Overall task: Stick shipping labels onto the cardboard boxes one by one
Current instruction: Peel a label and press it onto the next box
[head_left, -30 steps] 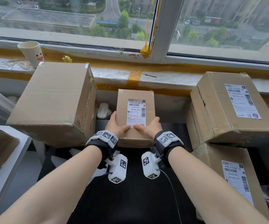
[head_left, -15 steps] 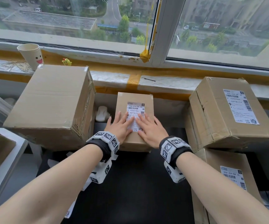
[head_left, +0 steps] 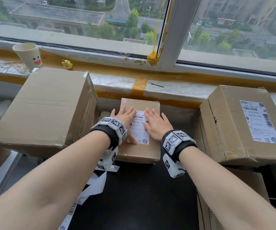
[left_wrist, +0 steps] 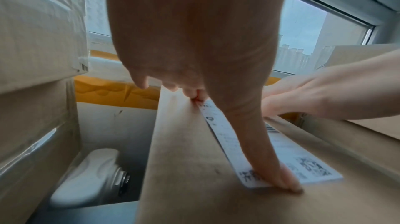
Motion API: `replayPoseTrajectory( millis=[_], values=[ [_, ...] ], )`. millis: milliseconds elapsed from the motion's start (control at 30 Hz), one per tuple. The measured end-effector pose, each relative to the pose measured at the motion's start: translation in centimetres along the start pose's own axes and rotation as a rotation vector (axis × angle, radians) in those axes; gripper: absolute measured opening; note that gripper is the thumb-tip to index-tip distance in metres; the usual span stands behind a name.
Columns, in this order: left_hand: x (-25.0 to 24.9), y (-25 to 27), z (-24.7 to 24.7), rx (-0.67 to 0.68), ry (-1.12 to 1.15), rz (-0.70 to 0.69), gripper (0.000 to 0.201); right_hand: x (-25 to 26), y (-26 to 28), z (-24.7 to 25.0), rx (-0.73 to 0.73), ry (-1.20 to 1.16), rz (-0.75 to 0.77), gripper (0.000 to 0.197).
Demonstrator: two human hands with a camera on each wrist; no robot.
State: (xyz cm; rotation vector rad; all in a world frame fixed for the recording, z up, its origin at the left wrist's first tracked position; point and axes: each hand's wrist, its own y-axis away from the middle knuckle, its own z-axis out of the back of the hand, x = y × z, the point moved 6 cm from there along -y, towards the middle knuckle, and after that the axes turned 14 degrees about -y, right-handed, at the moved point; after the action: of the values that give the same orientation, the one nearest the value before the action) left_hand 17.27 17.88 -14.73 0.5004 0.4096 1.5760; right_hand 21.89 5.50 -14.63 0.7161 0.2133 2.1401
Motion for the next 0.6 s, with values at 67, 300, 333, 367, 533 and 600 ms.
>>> replayPoseTrajectory(
  millis=[67,300,333,367,533,600],
  values=[
    [0.0,-0.2,0.2,-0.002,0.007,0.000,0.141,0.9,-0.6,0.0,0.021,0.006,0.030,0.056],
    [0.5,-0.3,-0.1,-0.019,0.040,0.023,0.141,1.3,-1.6,-0.2,0.071,0.014,0.068,0.056],
    [0.5,-0.2,-0.1,-0.025,0.044,0.029,0.140,0.7,-1.3,0.0,0.062,0.003,0.048,0.056],
    [0.5,-0.1,-0.1,-0.031,0.045,0.034,0.139,0.1,-1.1,0.2,0.056,-0.005,0.028,0.056],
    [0.5,1.1,-0.9,-0.056,0.058,0.057,0.127,-1.0,0.1,0.3,0.055,-0.004,-0.007,0.056],
    [0.6,1.6,-1.5,-0.051,0.101,0.071,0.117,-0.7,0.7,-0.1,0.069,-0.010,0.011,0.057]
  ],
)
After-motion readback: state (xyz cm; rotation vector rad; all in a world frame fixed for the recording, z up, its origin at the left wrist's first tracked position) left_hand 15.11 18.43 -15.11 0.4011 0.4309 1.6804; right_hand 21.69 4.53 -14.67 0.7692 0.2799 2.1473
